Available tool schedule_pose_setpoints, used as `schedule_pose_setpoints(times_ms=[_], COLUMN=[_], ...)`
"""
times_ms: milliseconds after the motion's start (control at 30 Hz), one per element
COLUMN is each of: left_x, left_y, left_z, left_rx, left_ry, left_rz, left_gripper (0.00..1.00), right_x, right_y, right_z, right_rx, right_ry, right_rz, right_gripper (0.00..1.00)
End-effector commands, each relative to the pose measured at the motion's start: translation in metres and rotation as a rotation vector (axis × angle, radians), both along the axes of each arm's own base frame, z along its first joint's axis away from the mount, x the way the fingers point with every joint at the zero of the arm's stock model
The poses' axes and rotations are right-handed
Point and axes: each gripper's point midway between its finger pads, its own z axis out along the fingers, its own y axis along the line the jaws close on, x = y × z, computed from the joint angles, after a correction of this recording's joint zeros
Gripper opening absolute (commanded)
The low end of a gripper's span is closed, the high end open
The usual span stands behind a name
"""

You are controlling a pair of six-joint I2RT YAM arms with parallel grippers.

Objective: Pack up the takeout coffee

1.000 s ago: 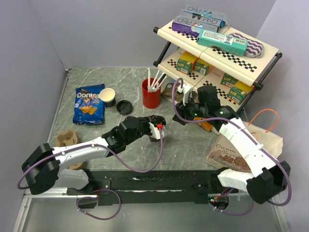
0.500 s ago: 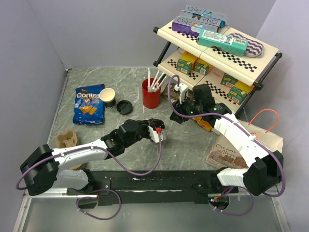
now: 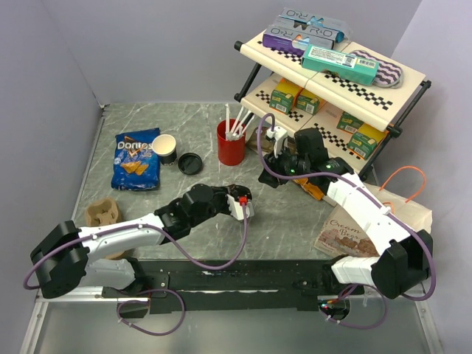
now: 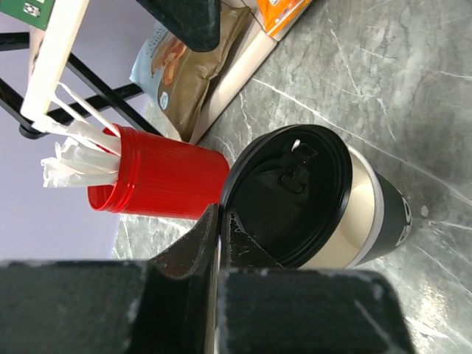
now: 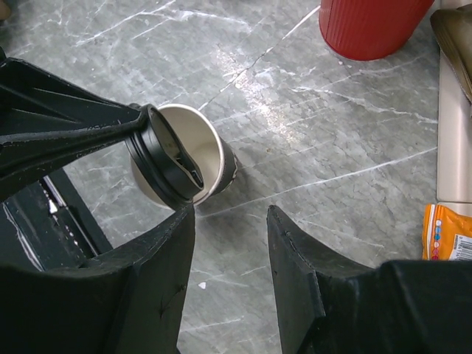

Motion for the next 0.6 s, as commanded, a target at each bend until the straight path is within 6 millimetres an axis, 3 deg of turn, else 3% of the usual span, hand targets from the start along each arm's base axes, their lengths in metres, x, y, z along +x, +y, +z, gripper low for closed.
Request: schedule_pose_setpoints(times_ms=[0, 167, 367, 567], left_x=[-0.009, -0.013, -0.020, -0.022], left_y=[0.000, 0.000, -0.003, -0.002], left_z=[0.004, 0.003, 0.005, 0.003], left_rx=[-0.027, -0.034, -0.058, -0.057], left_ry=[0.028, 0.059, 0.116, 0.126], left_rz=[-0.012, -0.020, -0.041, -0.040], left_gripper=[0.09, 0.11, 0.10, 0.11], right_x=[0.003, -0.001, -0.030, -0.033], right_y=[0.003, 0.007, 0.024, 0.025], right_z=[0.006, 0.004, 0.008, -0.002], right_rx=[0.033, 0.044, 0.122, 0.109], right_ry=[-0.019, 0.000, 0.011, 0.014], right_rz=[0.002, 0.032, 0.240, 0.284], right_gripper=[0.51, 0.51, 0.54, 0.56])
